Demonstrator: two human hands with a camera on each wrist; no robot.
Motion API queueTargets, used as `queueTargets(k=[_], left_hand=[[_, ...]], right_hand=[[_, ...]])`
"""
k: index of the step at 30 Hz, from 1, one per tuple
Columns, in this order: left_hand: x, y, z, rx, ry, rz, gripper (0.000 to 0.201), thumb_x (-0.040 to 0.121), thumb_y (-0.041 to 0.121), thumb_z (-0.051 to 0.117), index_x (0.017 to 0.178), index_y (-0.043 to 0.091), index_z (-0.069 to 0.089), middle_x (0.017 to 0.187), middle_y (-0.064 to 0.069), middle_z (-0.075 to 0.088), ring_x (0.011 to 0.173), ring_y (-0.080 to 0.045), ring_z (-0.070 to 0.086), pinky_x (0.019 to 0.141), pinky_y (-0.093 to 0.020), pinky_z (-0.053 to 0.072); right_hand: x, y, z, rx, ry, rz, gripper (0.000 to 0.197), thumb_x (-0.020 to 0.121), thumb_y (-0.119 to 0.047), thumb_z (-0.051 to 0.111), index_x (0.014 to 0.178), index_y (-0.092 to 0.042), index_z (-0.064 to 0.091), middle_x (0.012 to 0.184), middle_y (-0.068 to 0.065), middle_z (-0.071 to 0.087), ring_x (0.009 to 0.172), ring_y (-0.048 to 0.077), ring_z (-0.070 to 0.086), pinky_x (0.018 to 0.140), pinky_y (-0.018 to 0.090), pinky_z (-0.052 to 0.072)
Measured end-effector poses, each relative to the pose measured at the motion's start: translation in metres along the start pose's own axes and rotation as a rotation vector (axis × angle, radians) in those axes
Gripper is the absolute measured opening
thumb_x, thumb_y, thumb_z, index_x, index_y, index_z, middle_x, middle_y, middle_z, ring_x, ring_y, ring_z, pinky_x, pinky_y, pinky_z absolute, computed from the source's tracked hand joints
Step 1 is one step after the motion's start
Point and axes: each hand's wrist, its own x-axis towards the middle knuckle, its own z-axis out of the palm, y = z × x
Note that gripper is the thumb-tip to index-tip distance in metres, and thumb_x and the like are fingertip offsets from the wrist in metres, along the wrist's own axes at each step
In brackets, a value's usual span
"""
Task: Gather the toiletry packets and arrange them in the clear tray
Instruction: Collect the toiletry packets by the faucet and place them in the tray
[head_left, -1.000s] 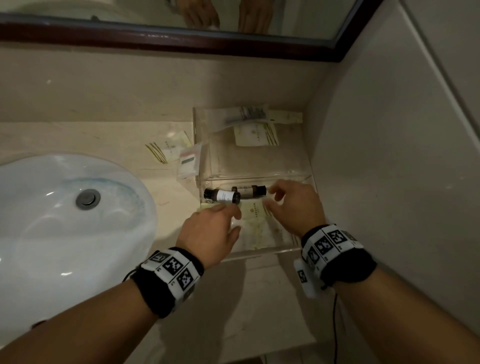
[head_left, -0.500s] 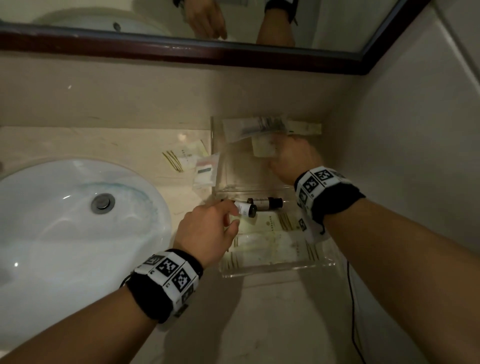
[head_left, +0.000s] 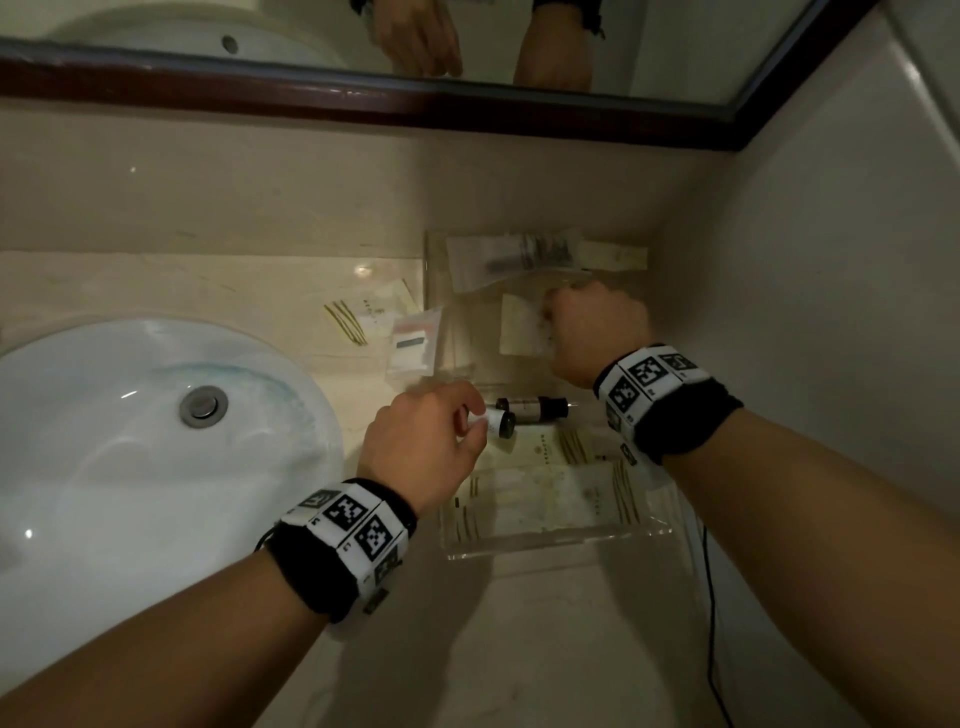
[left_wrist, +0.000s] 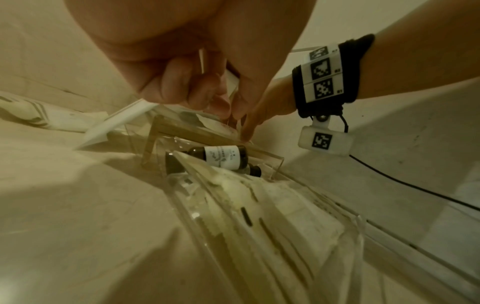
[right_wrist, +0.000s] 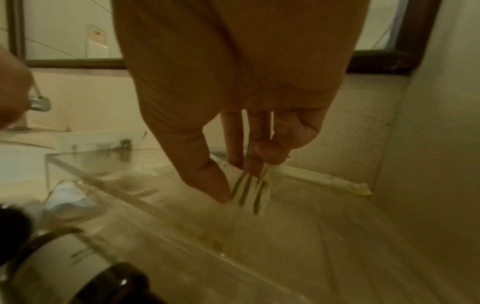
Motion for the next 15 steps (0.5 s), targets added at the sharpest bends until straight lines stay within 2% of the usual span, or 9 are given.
queueTargets(k=[3,6,10,11,13,15], left_hand=[[0.001,0.006,-0.001,-0.024,0.011,0.008,0.007,0.086,0.035,0.063,0.092,0.033,0.066,0.073,0.013,0.064,0.074,-0.013,0.063,0.07,-0.039,0.055],[0.003,0.01,-0.002,-0.08,0.05,0.013,0.012,0.087,0.037,0.064,0.098,0.032,0.065,0.074,0.014,0.065,0.072,-0.01,0.062,0.07,-0.036,0.055],[0.006,0.022,-0.007,-0.301,0.079,-0.068,0.036,0.09,0.051,0.06,0.118,0.029,0.062,0.098,0.016,0.069,0.077,-0.006,0.065,0.074,-0.03,0.052],[0.007,0.027,-0.007,-0.36,0.07,-0.095,0.039,0.089,0.053,0.06,0.12,0.029,0.062,0.099,0.016,0.068,0.078,-0.004,0.065,0.074,-0.029,0.052],[0.008,0.034,-0.004,-0.484,0.049,-0.136,0.037,0.088,0.054,0.061,0.113,0.027,0.065,0.096,0.014,0.069,0.076,-0.006,0.067,0.071,-0.028,0.054],[0.009,0.039,0.003,-0.55,0.026,-0.134,0.027,0.089,0.047,0.064,0.099,0.022,0.07,0.087,0.006,0.073,0.069,-0.012,0.068,0.068,-0.033,0.058]], right_hand=[[-0.007,-0.001,0.001,0.026,-0.014,0.021,0.019,0.085,-0.018,0.061,0.104,-0.018,0.065,0.098,0.01,0.066,0.088,0.032,0.065,0.065,0.034,0.041],[-0.024,0.002,-0.001,0.153,0.002,0.036,0.02,0.085,-0.02,0.062,0.104,-0.021,0.067,0.097,0.007,0.069,0.089,0.03,0.065,0.066,0.032,0.044],[-0.063,0.003,-0.001,0.366,0.139,0.021,0.02,0.077,-0.018,0.065,0.097,-0.023,0.068,0.093,-0.001,0.069,0.087,0.022,0.063,0.068,0.03,0.05],[-0.074,0.003,0.002,0.402,0.165,0.019,0.021,0.076,-0.019,0.066,0.096,-0.023,0.068,0.093,-0.003,0.069,0.087,0.021,0.061,0.068,0.031,0.049],[-0.094,0.004,0.009,0.459,0.217,-0.003,0.021,0.073,-0.019,0.068,0.093,-0.024,0.068,0.09,-0.004,0.069,0.087,0.021,0.061,0.07,0.034,0.051],[-0.108,0.007,0.018,0.483,0.247,-0.026,0.02,0.071,-0.018,0.069,0.09,-0.024,0.068,0.087,-0.006,0.068,0.085,0.02,0.06,0.07,0.037,0.052]])
